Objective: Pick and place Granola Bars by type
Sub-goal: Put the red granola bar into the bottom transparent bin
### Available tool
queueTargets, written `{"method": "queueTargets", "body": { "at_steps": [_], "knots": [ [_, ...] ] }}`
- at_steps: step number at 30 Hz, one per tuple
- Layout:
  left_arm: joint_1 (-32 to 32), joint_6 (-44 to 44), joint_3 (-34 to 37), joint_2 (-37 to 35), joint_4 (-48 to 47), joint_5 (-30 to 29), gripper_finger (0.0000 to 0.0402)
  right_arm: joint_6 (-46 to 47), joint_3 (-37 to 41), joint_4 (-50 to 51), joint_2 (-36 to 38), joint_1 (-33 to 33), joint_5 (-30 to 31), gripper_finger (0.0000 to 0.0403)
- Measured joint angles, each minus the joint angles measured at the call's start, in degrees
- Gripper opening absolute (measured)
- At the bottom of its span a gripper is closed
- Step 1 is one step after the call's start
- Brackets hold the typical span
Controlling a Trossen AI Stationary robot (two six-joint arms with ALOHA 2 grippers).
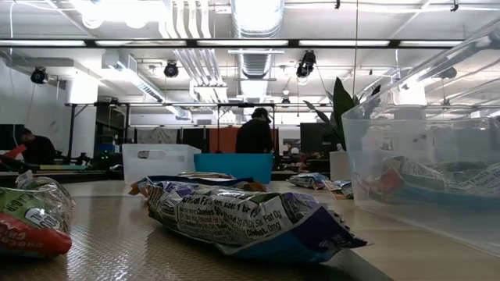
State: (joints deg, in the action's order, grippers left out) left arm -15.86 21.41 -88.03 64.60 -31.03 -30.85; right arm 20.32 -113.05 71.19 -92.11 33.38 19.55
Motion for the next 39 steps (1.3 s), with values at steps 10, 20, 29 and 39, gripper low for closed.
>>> {"method": "queueTargets", "body": {
  "at_steps": [10, 20, 29, 39],
  "knots": [
    [0.0, 0.8, 0.1, 0.0, -2.7, 0.0, 0.0131, 6.0, 7.6, -0.4, -9.1, 2.6, -3.2, 0.0028],
    [0.0, 1.3, 0.1, 0.0, -6.4, 0.2, 0.0131, 6.3, 9.1, -3.3, -19.2, 5.3, -5.7, 0.0028],
    [0.0, 1.4, 0.1, 0.0, -7.1, 3.0, 0.0131, 2.1, 8.6, -4.0, -26.2, 5.8, -6.0, 0.0028],
    [-0.1, 1.6, 0.1, 0.0, -8.6, 3.3, 0.0131, -1.8, 13.4, -4.7, -29.9, 5.8, -6.0, 0.0028]
  ]
}}
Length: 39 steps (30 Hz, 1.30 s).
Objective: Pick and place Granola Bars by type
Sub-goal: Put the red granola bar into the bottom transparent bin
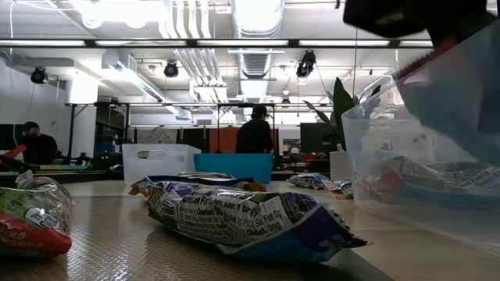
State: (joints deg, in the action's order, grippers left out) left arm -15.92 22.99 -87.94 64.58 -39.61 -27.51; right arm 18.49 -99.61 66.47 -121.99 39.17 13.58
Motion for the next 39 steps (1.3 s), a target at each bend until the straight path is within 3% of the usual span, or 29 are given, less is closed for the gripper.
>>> {"method": "queueTargets", "body": {
  "at_steps": [15, 31, 39],
  "knots": [
    [0.1, 0.0, 0.0, 0.0, 0.0, 1.0, 0.0131, 0.4, 5.3, -6.3, 0.7, 0.3, -3.2, 0.0037],
    [0.1, 0.6, 0.0, 0.0, -0.1, 4.7, 0.0131, 6.6, 3.7, 0.0, 0.9, -0.2, -3.1, 0.0190],
    [0.1, 0.1, 0.0, 0.0, -0.2, 4.7, 0.0131, 5.9, -0.5, 1.1, 4.7, -0.5, 1.0, 0.0219]
  ]
}}
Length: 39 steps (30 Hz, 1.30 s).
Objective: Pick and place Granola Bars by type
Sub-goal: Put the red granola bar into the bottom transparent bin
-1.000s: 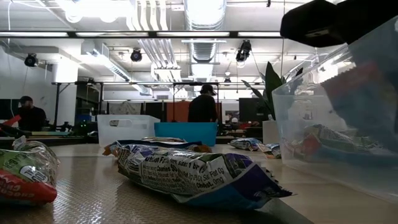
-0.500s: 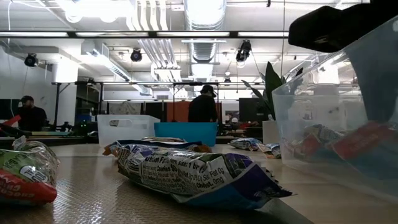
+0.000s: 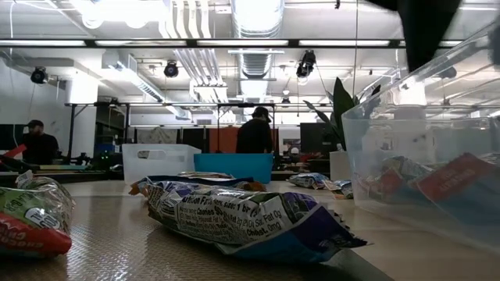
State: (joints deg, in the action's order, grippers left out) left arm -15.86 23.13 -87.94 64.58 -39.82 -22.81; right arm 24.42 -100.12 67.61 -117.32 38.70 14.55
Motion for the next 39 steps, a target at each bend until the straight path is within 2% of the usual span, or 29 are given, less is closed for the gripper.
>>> {"method": "queueTargets", "body": {
  "at_steps": [8, 13, 17, 21, 27, 32, 39],
  "knots": [
    [0.0, -0.1, 0.0, 0.0, 0.0, 0.0, 0.0131, 2.6, -3.4, -0.7, 7.7, -0.7, 9.4, 0.0219],
    [0.0, -0.6, 0.0, 0.0, 0.0, -0.1, 0.0131, 5.3, -3.1, -6.6, 13.8, -1.3, 18.8, 0.0219],
    [0.0, -1.1, 0.0, 0.0, 0.1, -0.1, 0.0131, 5.2, -2.9, -10.6, 17.7, -2.0, 23.3, 0.0219],
    [-0.1, -0.6, 0.0, 0.0, 0.1, 0.1, 0.0131, 5.2, -2.9, -11.8, 20.3, -3.4, 23.8, 0.0219],
    [-1.2, -6.7, 0.0, 0.7, 0.4, 7.9, 0.0131, 2.9, -2.9, -13.5, 22.5, -4.6, 22.7, 0.0219],
    [-2.2, -9.4, 0.0, 1.9, 0.6, 13.1, 0.0134, 0.4, -2.8, -15.3, 23.2, -4.8, 19.3, 0.0219],
    [-4.0, -11.0, 0.0, 5.3, -0.4, 19.8, 0.0176, -0.5, -2.8, -15.2, 23.6, -4.9, 15.3, 0.0219]
  ]
}}
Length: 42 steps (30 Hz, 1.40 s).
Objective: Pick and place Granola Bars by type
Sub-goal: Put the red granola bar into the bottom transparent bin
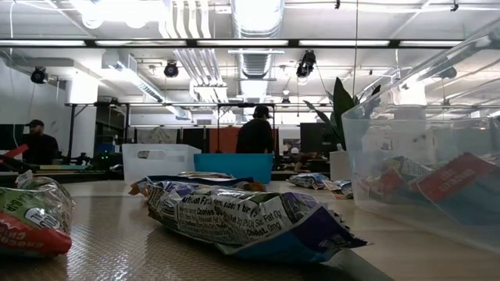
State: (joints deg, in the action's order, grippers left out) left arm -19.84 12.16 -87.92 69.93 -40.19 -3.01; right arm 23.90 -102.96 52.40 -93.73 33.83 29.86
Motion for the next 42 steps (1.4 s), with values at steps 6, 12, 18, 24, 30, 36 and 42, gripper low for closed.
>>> {"method": "queueTargets", "body": {
  "at_steps": [6, 12, 18, 24, 30, 36, 42],
  "knots": [
    [-2.7, -9.4, 0.0, 4.4, -11.7, 1.7, 0.0205, -1.6, 0.0, 0.0, 0.0, 0.0, -3.1, 0.0219],
    [-5.7, -11.1, 0.1, 9.7, -19.3, 3.6, 0.0206, -1.6, 0.0, -0.1, 0.5, 0.0, -3.4, 0.0219],
    [-8.2, -11.2, 0.4, 16.0, -23.0, 3.7, 0.0206, -1.9, 0.0, -0.1, 0.7, 0.0, -3.4, 0.0219],
    [-13.3, -11.7, 5.2, 21.4, -22.9, 3.8, 0.0207, -2.1, 0.0, 0.0, 0.7, 0.1, -3.4, 0.0219],
    [-14.8, -9.5, 9.1, 24.7, -19.2, 3.4, 0.0207, -3.5, 0.0, 0.0, 0.8, 0.1, -3.4, 0.0219],
    [-14.8, -10.2, 12.9, 25.3, -13.0, 2.9, 0.0207, -4.0, 0.0, 0.0, 0.8, 0.1, -3.4, 0.0219],
    [-14.8, -12.8, 16.8, 25.3, -6.6, 1.8, 0.0207, -4.4, 0.0, 0.0, 0.8, 0.1, -3.4, 0.0219]
  ]
}}
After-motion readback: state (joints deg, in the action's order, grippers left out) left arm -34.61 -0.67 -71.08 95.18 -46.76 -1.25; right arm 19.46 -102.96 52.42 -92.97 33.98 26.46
